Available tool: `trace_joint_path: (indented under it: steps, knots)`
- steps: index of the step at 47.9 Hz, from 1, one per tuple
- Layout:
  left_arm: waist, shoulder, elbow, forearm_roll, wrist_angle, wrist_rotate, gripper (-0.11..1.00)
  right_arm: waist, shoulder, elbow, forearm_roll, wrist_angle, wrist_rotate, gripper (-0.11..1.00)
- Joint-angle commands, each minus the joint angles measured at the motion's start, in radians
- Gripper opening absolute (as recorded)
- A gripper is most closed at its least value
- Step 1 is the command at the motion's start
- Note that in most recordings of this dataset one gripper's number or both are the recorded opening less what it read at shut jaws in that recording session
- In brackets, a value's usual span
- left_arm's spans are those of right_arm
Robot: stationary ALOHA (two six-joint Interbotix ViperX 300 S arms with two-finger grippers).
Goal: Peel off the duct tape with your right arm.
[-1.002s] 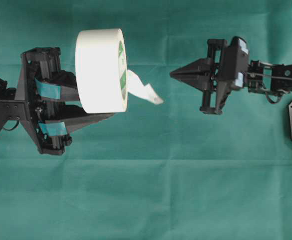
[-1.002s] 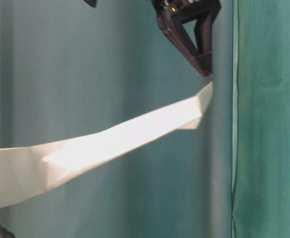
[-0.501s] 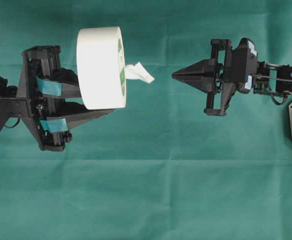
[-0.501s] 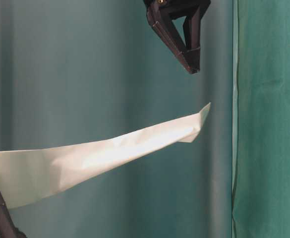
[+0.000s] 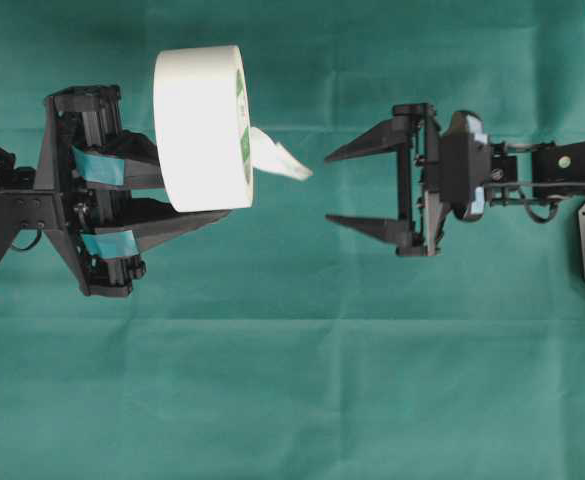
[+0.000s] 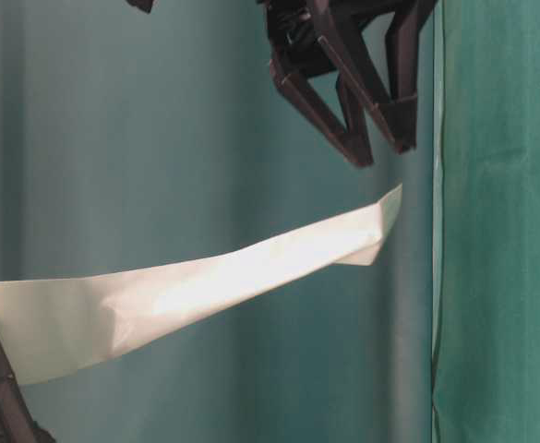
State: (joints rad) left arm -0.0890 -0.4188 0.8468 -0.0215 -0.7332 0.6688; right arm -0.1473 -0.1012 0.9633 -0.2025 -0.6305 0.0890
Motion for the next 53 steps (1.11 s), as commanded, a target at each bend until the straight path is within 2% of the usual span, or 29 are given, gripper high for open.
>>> trace_joint_path:
  steps: [1,39,41,48,53]
  knots:
    - [0.002,-0.021,-0.017,-0.002,-0.014,0.002,0.21,0.006,0.006,-0.040,-0.009,-0.012,0.002,0.67]
    - [0.002,-0.020,-0.023,-0.002,-0.015,-0.002,0.20,-0.029,0.089,-0.124,-0.008,-0.008,-0.055,0.63]
    - [0.000,-0.020,-0.023,-0.002,-0.017,-0.002,0.20,-0.029,0.097,-0.135,-0.008,-0.008,-0.055,0.60]
    - [-0.005,-0.021,-0.025,-0.002,-0.018,-0.002,0.21,-0.031,0.115,-0.158,-0.008,-0.008,-0.057,0.28]
    - [-0.006,-0.021,-0.025,-0.002,-0.017,-0.002,0.20,-0.035,0.123,-0.164,-0.008,-0.008,-0.057,0.11]
